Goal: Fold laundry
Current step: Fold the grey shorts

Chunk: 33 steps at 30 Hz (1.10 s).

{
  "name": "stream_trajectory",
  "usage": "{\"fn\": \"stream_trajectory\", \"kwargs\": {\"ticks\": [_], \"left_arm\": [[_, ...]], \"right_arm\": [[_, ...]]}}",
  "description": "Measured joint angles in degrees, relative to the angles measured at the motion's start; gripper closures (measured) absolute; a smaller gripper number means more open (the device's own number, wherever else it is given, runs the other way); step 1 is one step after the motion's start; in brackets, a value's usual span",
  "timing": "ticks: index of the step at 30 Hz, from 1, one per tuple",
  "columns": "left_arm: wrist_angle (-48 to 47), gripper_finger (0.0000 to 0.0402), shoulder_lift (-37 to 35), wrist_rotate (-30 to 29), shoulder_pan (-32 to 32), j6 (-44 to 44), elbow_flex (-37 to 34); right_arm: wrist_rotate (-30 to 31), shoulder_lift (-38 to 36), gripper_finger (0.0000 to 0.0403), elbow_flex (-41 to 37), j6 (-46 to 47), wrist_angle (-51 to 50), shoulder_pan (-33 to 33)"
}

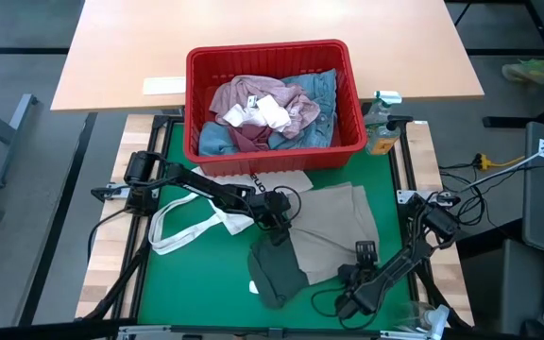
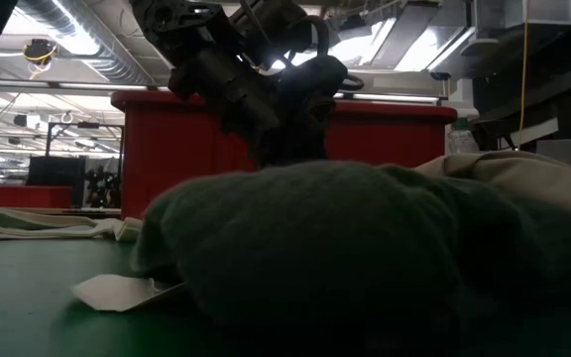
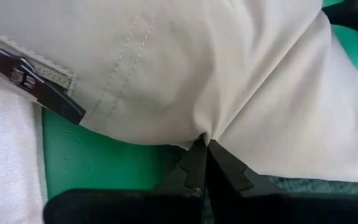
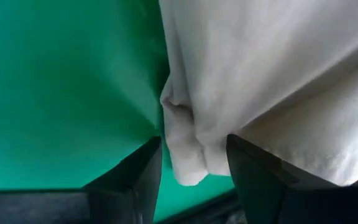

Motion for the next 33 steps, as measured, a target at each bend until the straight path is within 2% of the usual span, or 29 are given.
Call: {"fn": "stream_trajectory", "kwargs": {"ticks": [12, 16, 23, 25, 29, 33], "left_arm": [[0.0, 0.0402, 0.0, -0.03, 0.0, 0.05, -0.02], [0.01, 0.0402, 0.0, -0.02, 0.0, 0.07, -0.02], [0.2, 0.0402, 0.0, -0.04, 0.0, 0.05, -0.02], [0.2, 0.0402, 0.0, -0.02, 0.0, 0.05, -0.02], [0.55, 0.0402, 0.0, 0.12, 0.0, 0.05, -0.07], [0.85, 0.0402, -0.97, 0.56, 0.24, 0.04, -0.11]], "right_arm": [[0.54, -0.48, 0.0228, -4.92, -2.1, 4.06, -0.06], [1.65, -0.35, 0.0268, -4.85, -2.08, 4.13, 0.04], [2.6, -0.15, 0.0385, -5.02, -1.92, 4.3, 0.08], [2.81, -0.07, 0.0394, -5.05, -1.87, 3.94, 0.05], [3.09, 0.17, 0.0381, -3.46, -1.54, 2.1, 0.0], [4.06, 0.37, 0.0397, 0.64, -1.48, -2.65, -0.02]]}}
